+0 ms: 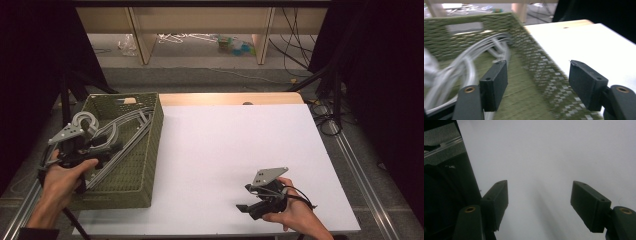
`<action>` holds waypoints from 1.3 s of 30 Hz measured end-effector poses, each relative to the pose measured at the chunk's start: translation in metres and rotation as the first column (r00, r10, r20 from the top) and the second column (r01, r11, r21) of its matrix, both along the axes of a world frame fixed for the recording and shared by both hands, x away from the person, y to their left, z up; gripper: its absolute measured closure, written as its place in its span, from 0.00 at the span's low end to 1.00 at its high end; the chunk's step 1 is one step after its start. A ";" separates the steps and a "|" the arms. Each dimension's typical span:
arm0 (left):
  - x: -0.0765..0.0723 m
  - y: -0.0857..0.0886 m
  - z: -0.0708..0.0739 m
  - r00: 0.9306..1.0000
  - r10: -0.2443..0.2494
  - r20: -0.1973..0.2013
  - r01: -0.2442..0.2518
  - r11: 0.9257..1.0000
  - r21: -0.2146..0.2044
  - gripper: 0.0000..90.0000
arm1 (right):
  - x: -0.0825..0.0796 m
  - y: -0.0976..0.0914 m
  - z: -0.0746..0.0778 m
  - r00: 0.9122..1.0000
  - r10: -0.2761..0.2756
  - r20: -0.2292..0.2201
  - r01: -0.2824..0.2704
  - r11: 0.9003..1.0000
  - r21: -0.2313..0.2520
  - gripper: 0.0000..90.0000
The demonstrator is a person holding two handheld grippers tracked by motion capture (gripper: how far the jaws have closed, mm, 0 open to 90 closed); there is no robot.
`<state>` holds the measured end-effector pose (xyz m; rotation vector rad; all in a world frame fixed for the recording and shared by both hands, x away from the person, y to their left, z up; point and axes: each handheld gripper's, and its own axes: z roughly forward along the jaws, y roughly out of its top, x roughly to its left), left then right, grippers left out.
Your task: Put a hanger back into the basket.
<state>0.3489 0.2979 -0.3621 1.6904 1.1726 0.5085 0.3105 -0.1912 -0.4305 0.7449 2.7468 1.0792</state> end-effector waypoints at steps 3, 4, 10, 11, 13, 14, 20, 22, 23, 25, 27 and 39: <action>-0.004 -0.014 0.000 0.999 -0.041 0.022 0.041 0.999 -0.007 0.33 | 0.001 -0.001 -0.001 1.000 -0.009 0.006 0.009 1.000 0.008 0.34; -0.005 -0.018 0.000 0.998 -0.048 0.036 0.049 0.999 -0.016 0.33 | 0.002 -0.001 0.000 1.000 0.001 -0.004 -0.001 1.000 0.006 0.34; -0.014 -0.037 0.001 0.993 -0.099 0.056 0.101 0.994 -0.029 0.30 | 0.003 -0.002 -0.001 1.000 -0.011 -0.004 0.011 1.000 0.024 0.33; -0.015 -0.040 0.001 0.992 -0.110 0.058 0.111 0.993 -0.026 0.30 | 0.003 -0.002 -0.001 1.000 -0.013 -0.002 0.013 1.000 0.025 0.33; -0.018 -0.047 0.002 0.990 -0.117 0.074 0.119 0.993 -0.021 0.29 | 0.002 -0.002 -0.002 1.000 -0.023 0.012 0.022 0.999 0.039 0.33; -0.020 -0.050 0.002 0.989 -0.121 0.081 0.123 0.992 -0.018 0.30 | 0.002 -0.002 -0.002 1.000 -0.024 0.005 0.024 0.999 0.042 0.33; -0.028 -0.074 0.000 0.978 -0.186 0.092 0.188 0.982 -0.015 0.29 | 0.004 -0.004 -0.003 1.000 -0.025 0.009 0.024 0.999 0.038 0.31; -0.031 -0.082 -0.003 0.975 -0.205 0.088 0.208 0.978 -0.024 0.28 | 0.004 -0.003 -0.003 1.000 -0.026 0.010 0.026 0.999 0.037 0.30; -0.031 -0.085 -0.003 0.968 -0.235 0.093 0.237 0.972 -0.008 0.28 | 0.004 -0.003 -0.003 1.000 -0.026 0.010 0.026 0.999 0.037 0.30; -0.033 -0.094 -0.007 0.966 -0.245 0.079 0.248 0.969 -0.025 0.27 | 0.004 -0.004 -0.003 1.000 -0.026 0.005 0.025 0.999 0.044 0.29; -0.036 -0.101 -0.010 0.958 -0.275 0.081 0.277 0.961 -0.013 0.27 | 0.004 -0.004 -0.003 1.000 -0.027 0.005 0.027 0.998 0.048 0.28; -0.055 -0.137 -0.034 0.925 -0.369 0.095 0.373 0.927 -0.030 0.26 | 0.000 -0.003 -0.001 0.998 -0.057 0.040 0.053 0.995 0.085 0.25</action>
